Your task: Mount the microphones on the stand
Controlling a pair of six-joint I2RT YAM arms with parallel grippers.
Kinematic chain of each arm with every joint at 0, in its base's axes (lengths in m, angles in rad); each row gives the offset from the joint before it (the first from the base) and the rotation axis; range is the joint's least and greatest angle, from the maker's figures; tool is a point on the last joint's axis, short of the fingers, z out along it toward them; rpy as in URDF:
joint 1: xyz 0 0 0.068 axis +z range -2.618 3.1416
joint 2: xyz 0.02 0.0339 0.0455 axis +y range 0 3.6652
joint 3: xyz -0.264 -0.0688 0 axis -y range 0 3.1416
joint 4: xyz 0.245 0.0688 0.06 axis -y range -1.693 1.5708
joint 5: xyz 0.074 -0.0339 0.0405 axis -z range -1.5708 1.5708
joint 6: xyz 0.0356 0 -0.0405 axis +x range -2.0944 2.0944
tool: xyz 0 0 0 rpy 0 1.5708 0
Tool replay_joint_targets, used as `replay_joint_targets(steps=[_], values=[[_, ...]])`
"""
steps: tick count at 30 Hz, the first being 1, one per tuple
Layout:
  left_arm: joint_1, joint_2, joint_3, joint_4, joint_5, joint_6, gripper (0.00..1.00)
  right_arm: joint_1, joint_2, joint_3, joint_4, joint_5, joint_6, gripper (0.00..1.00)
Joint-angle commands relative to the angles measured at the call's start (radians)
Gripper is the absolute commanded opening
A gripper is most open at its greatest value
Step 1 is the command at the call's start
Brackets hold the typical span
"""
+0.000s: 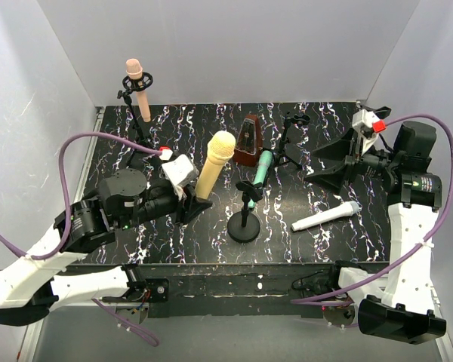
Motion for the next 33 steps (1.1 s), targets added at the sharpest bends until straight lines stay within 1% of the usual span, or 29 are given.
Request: replay_joint_targets(steps=[1,2,7,15,24,28,33], values=[[0.004,-0.008,-0.034,-0.001,-0.021,0.044,0.00,-0.003,-0.026,-0.012,-0.161,0.047,-0.240,0.88],[0.004,-0.008,-0.039,0.002,-0.018,0.049,0.00,-0.003,-0.028,-0.019,-0.182,0.054,-0.283,0.88],[0.004,-0.017,-0.082,0.031,0.000,0.050,0.00,-0.003,-0.037,-0.071,-0.221,0.054,-0.398,0.91],[0.004,-0.033,-0.148,0.101,0.025,0.046,0.00,-0.003,-0.006,-0.154,-0.221,0.008,-0.493,0.93],[0.004,-0.019,-0.187,0.155,0.039,0.038,0.00,0.003,0.031,-0.222,-0.233,0.028,-0.608,0.93],[0.010,-0.011,-0.198,0.193,0.039,0.036,0.00,0.017,0.043,-0.240,-0.232,0.015,-0.661,0.93],[0.065,0.044,-0.191,0.218,0.143,0.029,0.00,0.049,0.074,-0.234,-0.222,-0.001,-0.699,0.93]])
